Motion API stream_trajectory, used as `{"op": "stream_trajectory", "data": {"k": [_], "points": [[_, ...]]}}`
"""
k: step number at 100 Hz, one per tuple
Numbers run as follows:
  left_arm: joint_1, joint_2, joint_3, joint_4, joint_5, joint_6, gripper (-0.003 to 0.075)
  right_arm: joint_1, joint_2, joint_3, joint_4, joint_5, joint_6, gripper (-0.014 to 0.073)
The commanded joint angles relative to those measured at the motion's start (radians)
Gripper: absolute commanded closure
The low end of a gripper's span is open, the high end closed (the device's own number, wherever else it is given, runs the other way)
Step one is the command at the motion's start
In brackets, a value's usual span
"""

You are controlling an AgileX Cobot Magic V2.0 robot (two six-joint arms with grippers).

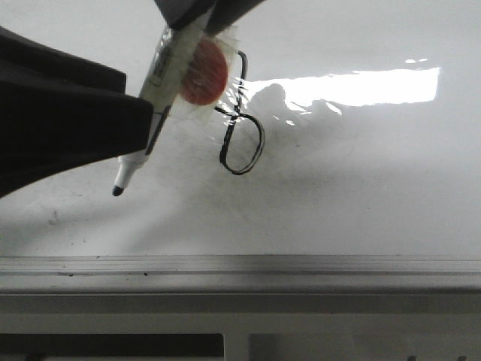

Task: Write number 8 on whiteboard

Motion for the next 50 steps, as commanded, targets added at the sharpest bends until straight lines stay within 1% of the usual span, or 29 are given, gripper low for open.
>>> {"op": "stream_trajectory", "data": {"k": [1, 11, 18, 25, 26, 27, 30, 40, 50], "points": [[-0.008, 0.007, -0.029, -0.014, -0.090, -0.011, 0.0450, 0.007, -0.018, -0.028, 0.029, -0.066, 0.006, 0.0637], [-0.008, 0.014, -0.029, -0.014, -0.089, -0.011, 0.0451, 0.010, -0.018, -0.028, 0.029, -0.065, 0.006, 0.0637], [-0.008, 0.014, -0.029, -0.014, -0.089, -0.011, 0.0470, 0.010, -0.018, -0.028, 0.029, -0.065, 0.006, 0.0637], [-0.008, 0.014, -0.029, -0.014, -0.089, -0.011, 0.0526, 0.010, -0.018, -0.028, 0.031, -0.065, 0.006, 0.0637], [-0.008, 0.014, -0.029, -0.014, -0.089, -0.011, 0.0551, 0.010, -0.018, -0.028, 0.031, -0.065, 0.006, 0.0637], [-0.008, 0.014, -0.029, -0.014, -0.089, -0.011, 0.0551, 0.010, -0.018, -0.028, 0.031, -0.065, 0.006, 0.0637], [-0.008, 0.014, -0.029, -0.014, -0.089, -0.011, 0.0588, 0.010, -0.018, -0.028, 0.031, -0.065, 0.006, 0.0637], [-0.008, 0.014, -0.029, -0.014, -0.089, -0.011, 0.0734, 0.010, -0.018, -0.028, 0.031, -0.065, 0.006, 0.0637], [-0.008, 0.014, -0.029, -0.014, -0.089, -0.011, 0.0741, 0.010, -0.018, -0.028, 0.031, -0.069, 0.006, 0.0637]]}}
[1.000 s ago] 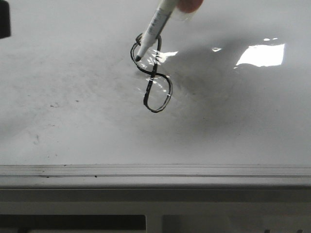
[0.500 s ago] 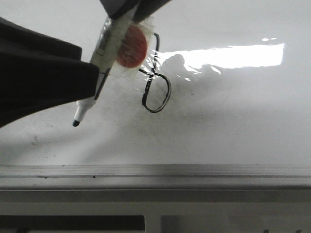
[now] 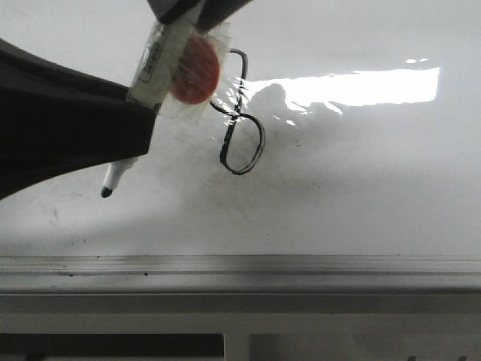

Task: Write number 8 on whiteboard

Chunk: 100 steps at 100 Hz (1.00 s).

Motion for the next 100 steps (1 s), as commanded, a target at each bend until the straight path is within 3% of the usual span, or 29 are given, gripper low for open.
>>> {"op": "stream_trajectory", "data": {"k": [1, 16, 33, 40, 54, 66, 100], "points": [[-0.006, -0.005, -0.029, -0.026, -0.083, -0.014, 0.0741, 0.001, -0.018, -0.028, 0.010, -0.062, 0.002, 0.0637], [-0.006, -0.005, -0.029, -0.026, -0.083, -0.014, 0.0741, 0.001, -0.018, -0.028, 0.010, -0.068, 0.002, 0.0605], [-0.006, -0.005, -0.029, -0.041, -0.074, -0.014, 0.0741, -0.003, -0.018, -0.028, 0.010, -0.068, 0.002, 0.0325], [-0.006, -0.005, -0.029, -0.129, -0.065, -0.014, 0.0741, -0.003, -0.020, -0.028, 0.010, -0.074, 0.002, 0.0265], [-0.006, -0.005, -0.029, -0.465, -0.016, -0.014, 0.0741, -0.003, -0.022, -0.028, 0.010, -0.084, 0.002, 0.0263], [-0.006, -0.005, -0.040, -0.661, 0.046, -0.014, 0.0741, -0.003, -0.022, -0.028, 0.011, -0.084, 0.002, 0.0263], [-0.006, 0.032, -0.093, -0.858, 0.147, -0.014, 0.0741, -0.003, -0.022, -0.028, 0.043, -0.086, 0.002, 0.0263]]}}
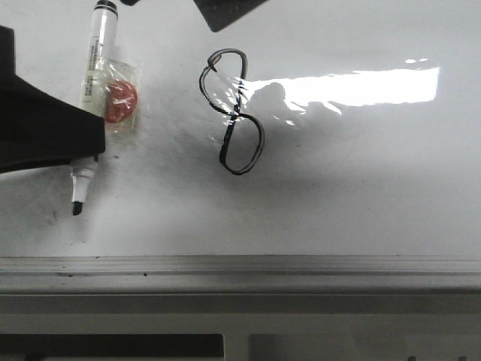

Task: Write number 8 on whiteboard

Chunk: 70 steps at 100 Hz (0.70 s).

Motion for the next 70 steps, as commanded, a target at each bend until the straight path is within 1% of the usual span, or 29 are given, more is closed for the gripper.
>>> {"op": "stream_trajectory", "data": {"k": [1, 36, 41, 43, 47, 48, 49, 60, 65, 70], "points": [[-0.004, 0.015, -0.041, -0.040, -0.040, -0.010, 0.0741, -0.003, -0.022, -0.028, 0.025, -0.069, 0.000, 0.0263], [-0.004, 0.031, -0.041, -0.044, -0.054, -0.010, 0.0732, -0.003, -0.022, -0.028, 0.032, -0.069, 0.000, 0.0263], [-0.004, 0.031, -0.041, -0.044, -0.052, -0.010, 0.0696, -0.003, -0.022, -0.028, 0.032, -0.069, 0.000, 0.0263], [-0.004, 0.031, -0.041, -0.044, -0.050, -0.010, 0.0671, -0.003, -0.022, -0.028, 0.032, -0.069, 0.000, 0.0263], [-0.004, 0.031, -0.041, -0.044, -0.050, -0.010, 0.0596, -0.003, -0.022, -0.028, 0.032, -0.069, 0.000, 0.0263], [-0.004, 0.031, -0.041, -0.044, -0.050, -0.010, 0.0596, -0.003, -0.022, -0.028, 0.032, -0.069, 0.000, 0.0263], [-0.004, 0.031, -0.041, -0.044, -0.050, -0.010, 0.0561, -0.003, -0.022, -0.028, 0.032, -0.069, 0.000, 0.0263], [-0.004, 0.031, -0.041, -0.044, -0.046, -0.010, 0.0402, -0.003, -0.024, -0.028, 0.032, -0.069, 0.000, 0.0263], [-0.004, 0.028, -0.041, -0.044, -0.046, -0.010, 0.0369, -0.003, -0.030, -0.028, 0.020, -0.069, 0.000, 0.0263], [-0.004, 0.023, -0.041, -0.044, -0.043, -0.010, 0.0364, -0.003, -0.040, -0.028, -0.003, -0.072, 0.000, 0.0274]]}}
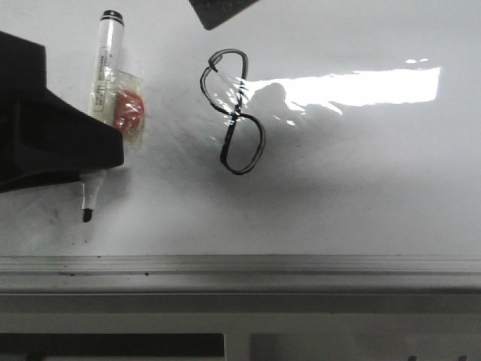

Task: Write number 8 on whiteboard

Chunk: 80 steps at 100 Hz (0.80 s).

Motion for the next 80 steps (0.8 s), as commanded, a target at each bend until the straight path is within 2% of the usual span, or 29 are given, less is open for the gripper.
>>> {"op": "stream_trajectory", "data": {"k": [1, 9, 24, 29, 32, 34, 35, 36, 44, 63, 73, 80], "points": [[-0.004, -0.017, -0.028, -0.003, -0.051, -0.010, 0.0365, -0.003, -0.045, -0.028, -0.025, -0.067, 0.000, 0.0281], [-0.004, -0.045, -0.028, -0.003, -0.042, -0.010, 0.0365, -0.003, -0.078, -0.020, -0.064, -0.064, 0.000, 0.0348], [-0.004, -0.139, -0.028, 0.011, 0.011, -0.002, 0.0372, -0.003, -0.189, 0.063, -0.093, -0.114, 0.000, 0.0569], [-0.004, -0.182, -0.028, 0.023, 0.039, -0.001, 0.0415, -0.003, -0.234, 0.109, -0.110, -0.143, 0.000, 0.0636], [-0.004, -0.216, -0.028, 0.039, 0.062, -0.001, 0.0473, -0.003, -0.262, 0.147, -0.120, -0.163, 0.000, 0.0666], [-0.004, -0.237, -0.028, 0.054, 0.081, -0.001, 0.0501, -0.003, -0.283, 0.163, -0.125, -0.180, 0.000, 0.0663], [-0.004, -0.251, -0.028, 0.063, 0.094, -0.001, 0.0547, -0.003, -0.297, 0.188, -0.129, -0.193, 0.000, 0.0663], [-0.004, -0.251, -0.028, 0.067, 0.101, -0.001, 0.0547, -0.003, -0.303, 0.188, -0.129, -0.199, 0.000, 0.0663], [-0.004, -0.342, -0.026, 0.112, 0.168, -0.001, 0.0745, -0.003, -0.394, 0.290, -0.154, -0.282, -0.005, 0.0663], [-0.004, -0.558, 0.024, 0.287, 0.206, 0.002, 0.0741, -0.003, -0.649, 0.528, -0.192, -0.446, -0.010, 0.0663], [-0.004, -0.666, 0.074, 0.391, 0.208, 0.002, 0.0741, -0.003, -0.777, 0.637, -0.194, -0.446, -0.010, 0.0663], [-0.004, -0.736, 0.114, 0.400, 0.213, 0.002, 0.0741, -0.003, -0.863, 0.702, -0.194, -0.422, -0.010, 0.0663]]}}
